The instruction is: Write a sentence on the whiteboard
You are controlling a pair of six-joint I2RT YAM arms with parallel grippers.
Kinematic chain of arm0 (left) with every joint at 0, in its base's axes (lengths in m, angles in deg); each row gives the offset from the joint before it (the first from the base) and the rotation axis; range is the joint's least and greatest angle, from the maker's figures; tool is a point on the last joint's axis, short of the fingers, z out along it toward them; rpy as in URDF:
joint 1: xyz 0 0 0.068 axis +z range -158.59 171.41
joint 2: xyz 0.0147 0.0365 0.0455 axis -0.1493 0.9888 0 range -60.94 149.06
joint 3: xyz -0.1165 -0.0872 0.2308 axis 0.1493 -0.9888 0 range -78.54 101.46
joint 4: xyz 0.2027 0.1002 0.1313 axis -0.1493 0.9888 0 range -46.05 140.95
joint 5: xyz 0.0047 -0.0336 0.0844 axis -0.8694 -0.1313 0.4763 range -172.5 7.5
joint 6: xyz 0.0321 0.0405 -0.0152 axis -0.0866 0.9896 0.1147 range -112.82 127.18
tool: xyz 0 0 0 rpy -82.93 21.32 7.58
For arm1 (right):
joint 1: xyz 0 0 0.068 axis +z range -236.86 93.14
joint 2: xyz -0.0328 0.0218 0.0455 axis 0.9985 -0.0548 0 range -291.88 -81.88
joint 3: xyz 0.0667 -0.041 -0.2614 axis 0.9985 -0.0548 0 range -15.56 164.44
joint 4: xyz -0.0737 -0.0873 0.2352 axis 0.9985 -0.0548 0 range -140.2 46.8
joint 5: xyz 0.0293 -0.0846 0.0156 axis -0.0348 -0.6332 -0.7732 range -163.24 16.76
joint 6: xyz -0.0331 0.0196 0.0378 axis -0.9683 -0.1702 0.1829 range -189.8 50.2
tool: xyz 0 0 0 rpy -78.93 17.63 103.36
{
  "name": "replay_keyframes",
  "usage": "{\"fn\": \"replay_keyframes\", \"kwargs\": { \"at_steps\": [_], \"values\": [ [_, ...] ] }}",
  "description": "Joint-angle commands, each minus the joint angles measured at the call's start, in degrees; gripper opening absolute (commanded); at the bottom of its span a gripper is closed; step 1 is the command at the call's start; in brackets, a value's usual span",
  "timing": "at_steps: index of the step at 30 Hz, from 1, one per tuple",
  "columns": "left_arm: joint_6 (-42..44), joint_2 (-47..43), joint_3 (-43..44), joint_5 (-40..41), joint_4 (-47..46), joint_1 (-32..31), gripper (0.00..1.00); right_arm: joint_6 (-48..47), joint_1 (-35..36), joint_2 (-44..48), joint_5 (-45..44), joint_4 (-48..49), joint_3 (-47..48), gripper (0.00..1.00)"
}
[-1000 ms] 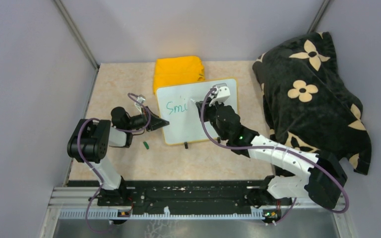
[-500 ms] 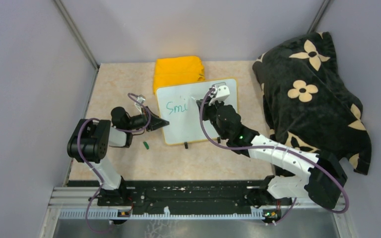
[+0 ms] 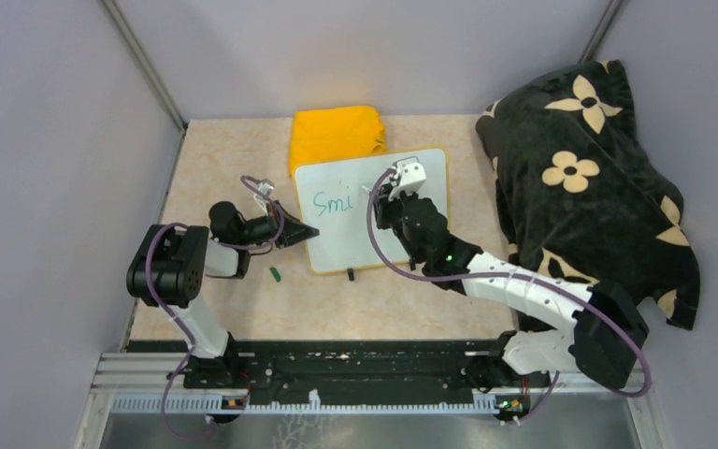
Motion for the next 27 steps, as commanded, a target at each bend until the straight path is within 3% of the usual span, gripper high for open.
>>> {"fn": "replay_keyframes", "kwargs": {
  "at_steps": [1,15,27],
  "values": [
    [2.8,0.5,0.5,2.7,3.9,-0.2,0.00,-0.7,1.0,-1.2,-1.6,3.0,3.3,0.00],
    [3.0,0.3,0.6,2.6,4.1,-0.3,0.00,1.1,1.0,-1.3,-0.7,10.2,1.9,0.00],
    [3.0,0.2,0.6,2.7,4.3,-0.2,0.00,2.5,0.9,-4.5,-3.8,6.1,4.4,0.00]
  ]
}}
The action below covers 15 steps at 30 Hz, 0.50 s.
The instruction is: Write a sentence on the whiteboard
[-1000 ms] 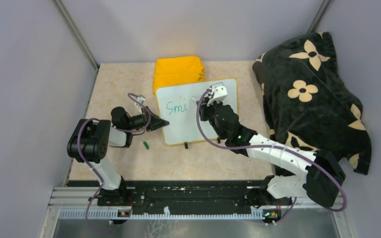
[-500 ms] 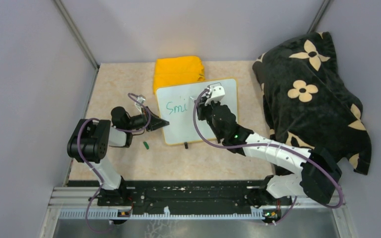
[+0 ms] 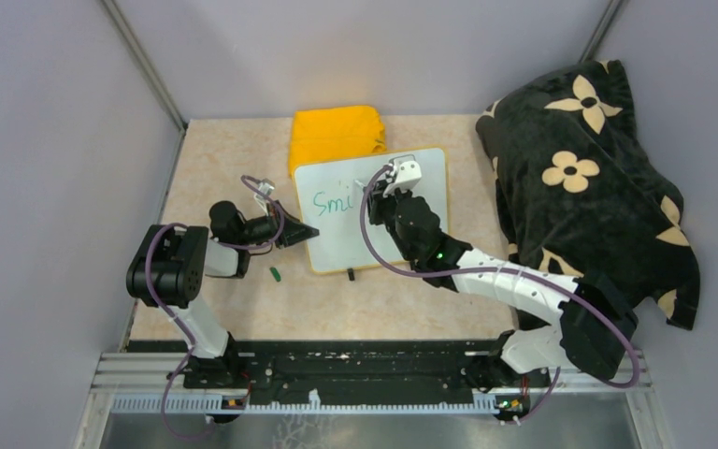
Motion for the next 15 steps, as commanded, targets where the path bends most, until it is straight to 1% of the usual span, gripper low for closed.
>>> {"fn": "replay_keyframes", "kwargs": {
  "at_steps": [1,8,15],
  "values": [
    [2.6,0.4,0.5,2.7,3.3,-0.3,0.00,1.0,0.3,-0.4,-2.6,0.5,3.5,0.00],
    [2.6,0.4,0.5,2.7,3.3,-0.3,0.00,1.4,0.4,0.4,-3.8,-0.1,1.7,0.00],
    [2.6,0.3,0.5,2.7,3.2,-0.2,0.00,1.8,0.4,1.1,-2.6,-0.8,0.1,0.00]
  ]
}}
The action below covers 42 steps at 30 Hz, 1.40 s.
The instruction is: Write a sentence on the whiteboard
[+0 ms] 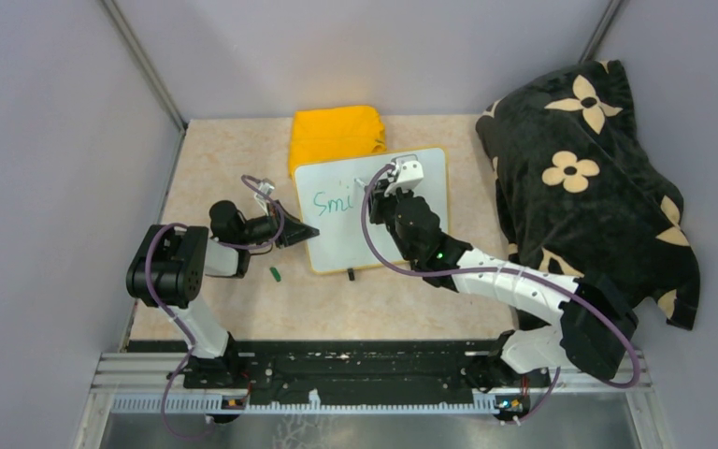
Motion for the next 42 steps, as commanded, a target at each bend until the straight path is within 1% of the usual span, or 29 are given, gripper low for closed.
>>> {"fn": "replay_keyframes", "kwargs": {
  "at_steps": [1,20,34,38,42],
  "values": [
    [2.6,0.4,0.3,2.8,3.0,-0.3,0.00,0.7,0.3,1.4,-0.6,-0.6,-0.7,0.00],
    [2.5,0.2,0.3,2.8,3.0,-0.4,0.00,3.9,1.3,4.0,1.5,-3.5,-6.2,0.00],
    [2.6,0.2,0.4,2.8,3.3,-0.6,0.00,4.9,1.7,6.4,-0.7,-5.0,-8.5,0.00],
    [2.7,0.2,0.4,2.7,3.4,-0.7,0.00,4.4,1.8,8.0,-0.5,-3.8,-8.5,0.00],
    [2.8,0.1,0.4,2.6,3.4,-0.7,0.00,3.2,1.7,10.0,1.0,-0.4,-9.0,0.00]
  ]
}}
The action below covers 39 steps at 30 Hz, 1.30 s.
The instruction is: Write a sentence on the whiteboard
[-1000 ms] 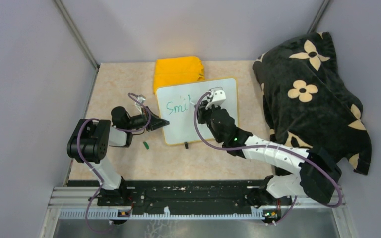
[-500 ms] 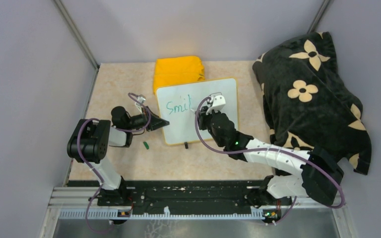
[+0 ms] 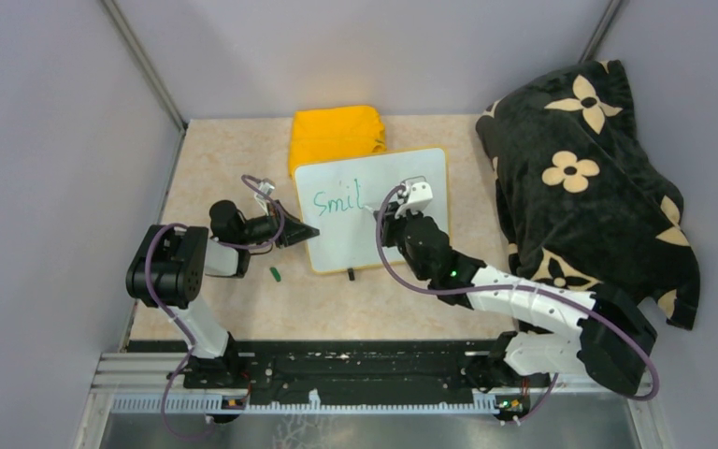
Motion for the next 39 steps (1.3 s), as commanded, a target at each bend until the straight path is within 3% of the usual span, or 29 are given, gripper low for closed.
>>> {"fn": "replay_keyframes", "kwargs": {
  "at_steps": [1,16,39],
  "values": [
    [2.7,0.2,0.3,2.8,3.2,-0.4,0.00,-1.8,-0.1,3.5,0.2,4.9,-0.3,0.00],
    [3.1,0.3,0.4,2.7,3.9,-0.5,0.00,-2.6,-1.2,-1.2,-0.3,4.1,3.5,0.00],
    [3.5,0.3,0.5,2.8,4.6,-0.6,0.00,-4.0,-3.3,-0.7,-2.2,4.3,3.8,0.00]
  ]
}}
